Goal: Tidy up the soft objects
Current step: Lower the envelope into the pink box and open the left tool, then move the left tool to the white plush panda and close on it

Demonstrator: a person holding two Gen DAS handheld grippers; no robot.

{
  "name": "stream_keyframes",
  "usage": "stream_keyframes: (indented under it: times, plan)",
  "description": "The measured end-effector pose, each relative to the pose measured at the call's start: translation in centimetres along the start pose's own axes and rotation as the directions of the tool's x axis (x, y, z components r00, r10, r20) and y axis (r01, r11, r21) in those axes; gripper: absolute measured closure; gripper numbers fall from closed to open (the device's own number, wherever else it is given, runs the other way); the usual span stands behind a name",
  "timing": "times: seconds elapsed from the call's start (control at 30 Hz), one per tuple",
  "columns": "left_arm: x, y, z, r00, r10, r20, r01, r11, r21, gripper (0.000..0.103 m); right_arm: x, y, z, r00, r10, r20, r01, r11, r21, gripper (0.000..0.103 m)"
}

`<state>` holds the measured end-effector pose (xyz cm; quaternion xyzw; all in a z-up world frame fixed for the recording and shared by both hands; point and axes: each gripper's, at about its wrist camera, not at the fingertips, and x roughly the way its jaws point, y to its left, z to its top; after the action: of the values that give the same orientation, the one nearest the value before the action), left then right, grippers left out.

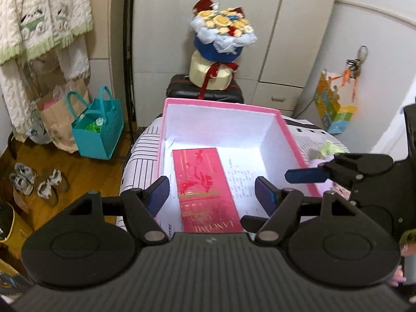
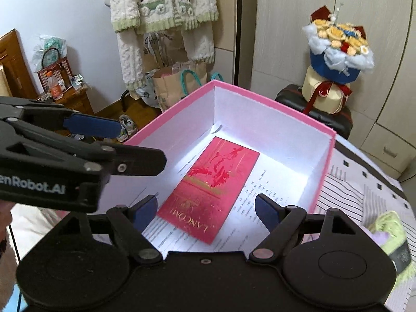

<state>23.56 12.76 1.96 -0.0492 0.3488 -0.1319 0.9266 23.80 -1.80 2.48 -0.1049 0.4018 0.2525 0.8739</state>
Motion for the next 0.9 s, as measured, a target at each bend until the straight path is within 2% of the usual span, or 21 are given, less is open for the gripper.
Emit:
stream_keyframes:
  times: [0.37,0.6,0.7,0.9]
  plan:
    - [-7.1,-4.5,-2.4,0.995,-0.077,0.061,0.07,0.99,0.119,0.027,-7.6,2.0,-3.4,0.995,-0.042,0.086,0.049,0.996,-0.073,0.015]
    - [-10.6,-7.8,-4.1,0.991,-0.105,0.08,0.086,0.975,0.203,0.024,-13.2,1.5,-6.7,0.989,-0.047,0.138,0.059,0.995,-0.086,0.013]
    - [-11.8,-9.5,-5.1,0.988,-0.123,0.093,0.095,0.962,0.256,0.018,-15.9,0.4,-8.5,0.984,-0.04,0.172,0.052,0.996,-0.066,0.012]
    - [-12.1,-13.1,-6.8,0.976,-0.201,0.081,0.161,0.923,0.35,0.009,-19.8,-2.5,-13.1,0.971,-0.061,0.232,0.061,0.998,0.008,0.012]
